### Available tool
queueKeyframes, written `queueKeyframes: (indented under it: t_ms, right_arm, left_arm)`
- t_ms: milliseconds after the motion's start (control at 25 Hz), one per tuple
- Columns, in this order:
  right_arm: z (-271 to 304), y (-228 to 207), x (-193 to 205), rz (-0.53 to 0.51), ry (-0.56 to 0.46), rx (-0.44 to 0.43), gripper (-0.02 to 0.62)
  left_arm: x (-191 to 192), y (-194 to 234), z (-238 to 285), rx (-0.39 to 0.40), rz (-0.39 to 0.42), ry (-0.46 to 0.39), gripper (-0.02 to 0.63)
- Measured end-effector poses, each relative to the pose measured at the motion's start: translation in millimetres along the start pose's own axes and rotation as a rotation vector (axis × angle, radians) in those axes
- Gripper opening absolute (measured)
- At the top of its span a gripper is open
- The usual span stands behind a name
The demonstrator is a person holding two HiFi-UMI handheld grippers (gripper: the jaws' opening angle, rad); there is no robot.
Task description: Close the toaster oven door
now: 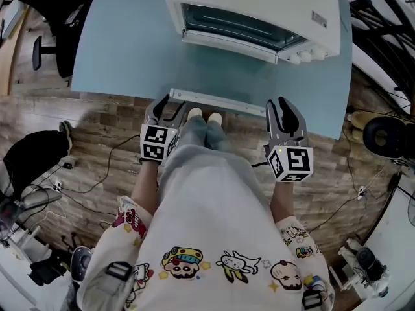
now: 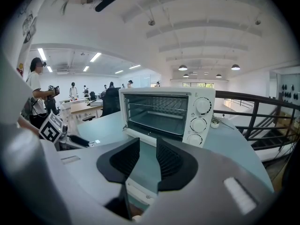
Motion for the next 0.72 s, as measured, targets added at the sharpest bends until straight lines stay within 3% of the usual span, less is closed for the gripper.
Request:
queueKeyframes:
  t_ms: [440,720]
  right_arm:
    - [-4,-3,6,0.004,0.021,0.011,0.123]
    - [-6,-6,9,0.008,0.029,0.018,0.121]
  left_arm:
    - [10,5,20,0.000,-0.027,0.016,0.212]
    - [5,6,23,-0.011,-0.034,-0.002,0.135]
Point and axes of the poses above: the fingertips, and each gripper's own axes: z forward along the fingers, y to its left, x out of its underside, the point moved 10 cm from there along -z, backward along the fingers, and after that the axes turned 9 degrees about x, right-handed, at the moved point
